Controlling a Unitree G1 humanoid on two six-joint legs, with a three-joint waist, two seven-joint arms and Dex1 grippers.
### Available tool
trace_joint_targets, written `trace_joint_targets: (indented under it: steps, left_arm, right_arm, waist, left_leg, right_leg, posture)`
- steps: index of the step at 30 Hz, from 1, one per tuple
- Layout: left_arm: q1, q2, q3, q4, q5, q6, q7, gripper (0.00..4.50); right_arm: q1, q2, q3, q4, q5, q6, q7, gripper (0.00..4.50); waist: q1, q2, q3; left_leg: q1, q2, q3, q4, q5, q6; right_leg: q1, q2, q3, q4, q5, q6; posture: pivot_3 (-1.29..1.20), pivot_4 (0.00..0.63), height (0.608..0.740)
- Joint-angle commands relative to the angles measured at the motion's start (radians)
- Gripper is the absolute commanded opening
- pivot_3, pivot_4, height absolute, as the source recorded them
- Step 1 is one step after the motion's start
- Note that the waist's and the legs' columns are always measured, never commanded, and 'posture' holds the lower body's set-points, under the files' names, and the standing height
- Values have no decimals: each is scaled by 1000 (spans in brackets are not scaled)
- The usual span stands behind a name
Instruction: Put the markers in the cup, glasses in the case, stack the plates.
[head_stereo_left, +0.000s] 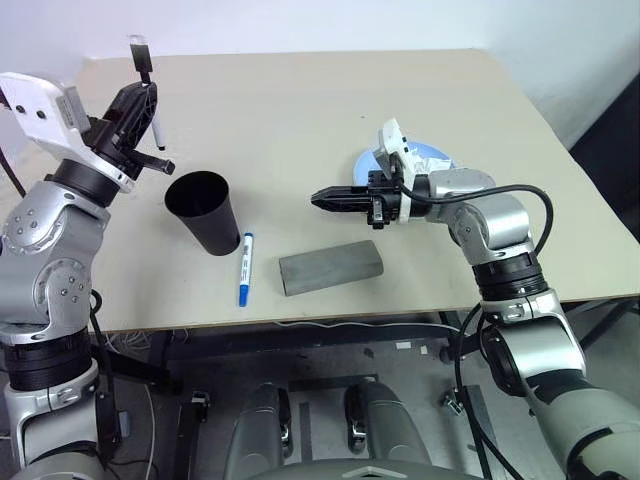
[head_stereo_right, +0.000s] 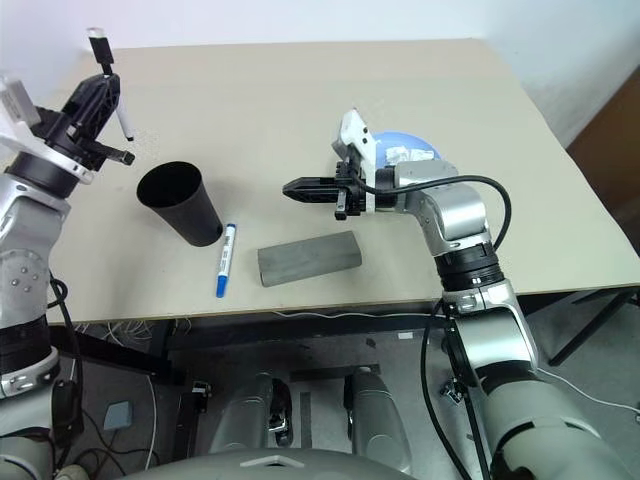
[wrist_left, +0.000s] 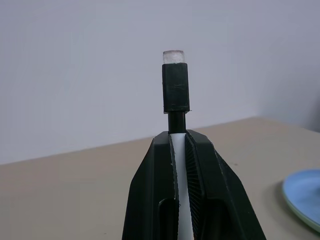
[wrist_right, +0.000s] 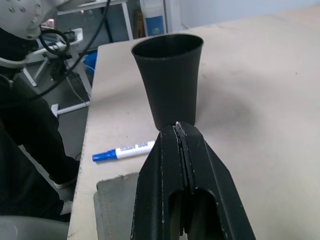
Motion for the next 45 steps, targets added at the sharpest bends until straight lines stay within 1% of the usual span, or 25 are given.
trace_joint_targets:
  steps: [1,11,20,24,28,29,33,36,39,43,45]
  left_arm:
    - [42,-3,30,-53,-63,-4,-90,73]
    - [92,-34,19,-32,-71,-17,-181,73]
    - [123,-52,28,-24,-57,-20,-198,73]
    - [142,-51,27,-31,-53,-16,-202,1286]
    - [149,-51,27,-35,-49,-25,-204,2662]
    - [150,-52,27,-36,-50,-23,-204,3100]
    - [155,-54,30,-48,-54,-19,-200,4462]
    - [160,-41,43,-57,-57,-7,-193,4462]
    - [171,-10,71,-87,-93,45,-182,4462]
    - [210,78,132,-198,-178,183,-138,4462]
    - [228,94,175,-264,-208,221,-72,4462]
  right_arm:
    - [5,-18,-9,-69,13,-7,-15,0]
    - [19,-39,-2,-87,7,-9,-39,0]
    - [18,-47,4,-75,-8,-27,-43,0]
    - [17,-49,12,-62,-22,-40,-44,0]
    - [24,-50,26,-63,-34,-55,-40,0]
    - [24,-50,29,-62,-36,-55,-39,0]
    - [20,-51,29,-51,-33,-53,-35,0]
    - [16,-49,26,-48,-27,-49,-33,0]
    - [9,-46,16,-41,-15,-41,-29,0]
    - [-6,-44,15,-9,-18,-48,-28,0]
    - [-15,-39,18,11,-22,-57,-29,0]
  waist:
    - [-1,0,0]
    - [2,0,0]
    - [1,0,0]
    - [1,0,0]
    - [2,0,0]
    - [2,0,0]
    - [2,0,0]
    - [2,0,0]
    - [0,0,0]
    - [-3,0,0]
    - [-3,0,0]
  left_leg:
    - [0,0,0,0,0,0]
    - [1,0,0,0,0,0]
    - [1,0,0,0,0,0]
    - [1,0,0,0,0,0]
    - [1,0,0,0,0,0]
    - [1,0,0,0,0,0]
    - [1,0,0,0,0,0]
    - [1,0,0,0,0,0]
    - [1,0,0,0,0,0]
    - [1,1,-1,0,0,0]
    - [1,1,-1,0,0,0]
  right_leg:
    - [0,0,0,0,0,0]
    - [1,1,0,0,0,0]
    - [1,1,0,0,0,0]
    - [1,1,0,0,0,0]
    - [1,1,0,0,0,0]
    - [1,1,0,0,0,0]
    - [1,1,0,0,0,0]
    - [1,1,0,0,0,0]
    - [1,1,0,0,0,0]
    - [1,1,0,0,0,0]
    - [1,0,0,0,0,0]
  posture:
    - [0,150,670]
    - [0,150,670]
    - [0,150,670]
    - [0,150,670]
    - [0,150,670]
    - [0,150,670]
    - [0,150,670]
    - [0,150,670]
    - [0,150,670]
    - [0,150,670]
    - [0,150,670]
